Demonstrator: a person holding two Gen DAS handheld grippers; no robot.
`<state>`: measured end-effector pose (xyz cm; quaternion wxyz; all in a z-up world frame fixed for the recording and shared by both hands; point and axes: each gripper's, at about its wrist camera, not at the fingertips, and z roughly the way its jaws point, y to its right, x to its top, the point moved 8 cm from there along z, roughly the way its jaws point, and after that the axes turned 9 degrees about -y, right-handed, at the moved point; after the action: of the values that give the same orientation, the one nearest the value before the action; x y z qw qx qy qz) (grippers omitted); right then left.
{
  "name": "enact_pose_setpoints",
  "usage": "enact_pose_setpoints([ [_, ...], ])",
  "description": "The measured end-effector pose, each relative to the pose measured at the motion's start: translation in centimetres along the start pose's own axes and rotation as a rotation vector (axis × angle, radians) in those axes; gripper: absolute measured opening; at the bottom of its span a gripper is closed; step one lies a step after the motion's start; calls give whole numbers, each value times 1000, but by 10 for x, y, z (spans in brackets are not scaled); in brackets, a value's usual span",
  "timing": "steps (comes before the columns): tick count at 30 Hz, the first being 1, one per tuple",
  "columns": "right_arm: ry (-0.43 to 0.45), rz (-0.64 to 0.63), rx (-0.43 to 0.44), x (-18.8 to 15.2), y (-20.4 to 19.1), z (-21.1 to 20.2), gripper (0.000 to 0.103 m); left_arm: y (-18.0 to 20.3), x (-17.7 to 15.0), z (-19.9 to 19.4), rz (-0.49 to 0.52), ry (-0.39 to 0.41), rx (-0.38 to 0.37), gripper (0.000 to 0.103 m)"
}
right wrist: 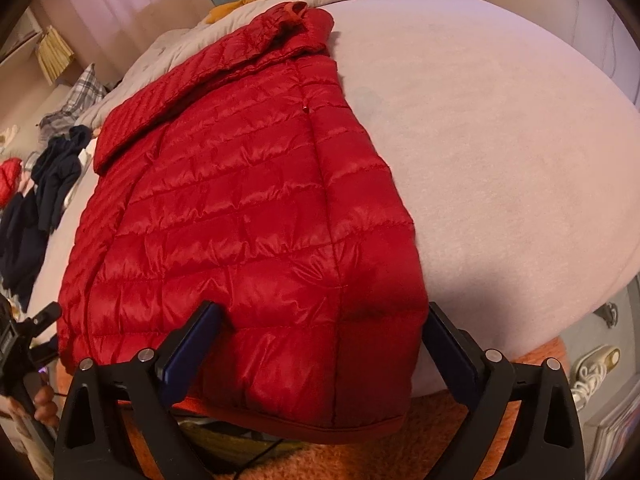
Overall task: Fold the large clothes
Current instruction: 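Grasp the hem with the left tool while the right tool grasps the hem beside it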
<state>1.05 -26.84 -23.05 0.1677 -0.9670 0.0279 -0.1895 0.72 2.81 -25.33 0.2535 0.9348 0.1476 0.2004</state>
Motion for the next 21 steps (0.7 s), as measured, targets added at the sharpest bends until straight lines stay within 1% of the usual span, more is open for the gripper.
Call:
enact_pose_setpoints([
  [1,0,1,0,0,-1,1,97,1,0,1,-2,-2,-3,95],
  [3,3,1,0,0,-3,1,93,2,1,2,-3,2,11,87],
  [5,8,-6,7,1,-7,1,87,3,1,4,8,1,28,68],
  [6,12,-11,7,1,-8,0,84,3,0,5,15,2,34,64],
  [7,15,-13,6,1,-9,1,81,3,0,5,17,2,33,56],
  [8,18,-16,3,1,-10,1,79,2,0,6,15,0,25,45],
  [9,22,-19,-1,1,-10,1,75,1,-1,7,6,-4,10,40],
  [10,26,-19,-1,1,-10,1,69,0,-2,8,-5,-11,-8,32],
  [11,29,-19,3,1,-11,0,66,0,-2,9,-19,-18,-24,24],
  [13,29,-24,20,2,-13,-1,53,1,-4,10,-29,-23,-33,19],
  [14,30,-30,29,2,-15,-1,50,3,-4,9,-25,-21,-33,16],
  [16,31,-36,41,2,-17,-1,35,6,-5,6,-17,-16,-23,13],
  [17,31,-36,50,3,-19,-2,32,9,-5,4,-10,-13,-13,13],
  [19,34,-33,75,4,-20,-5,23,12,-4,-1,-1,-1,-5,11],
  [21,45,-31,96,6,-22,-11,19,18,-2,-11,13,19,-7,11],
])
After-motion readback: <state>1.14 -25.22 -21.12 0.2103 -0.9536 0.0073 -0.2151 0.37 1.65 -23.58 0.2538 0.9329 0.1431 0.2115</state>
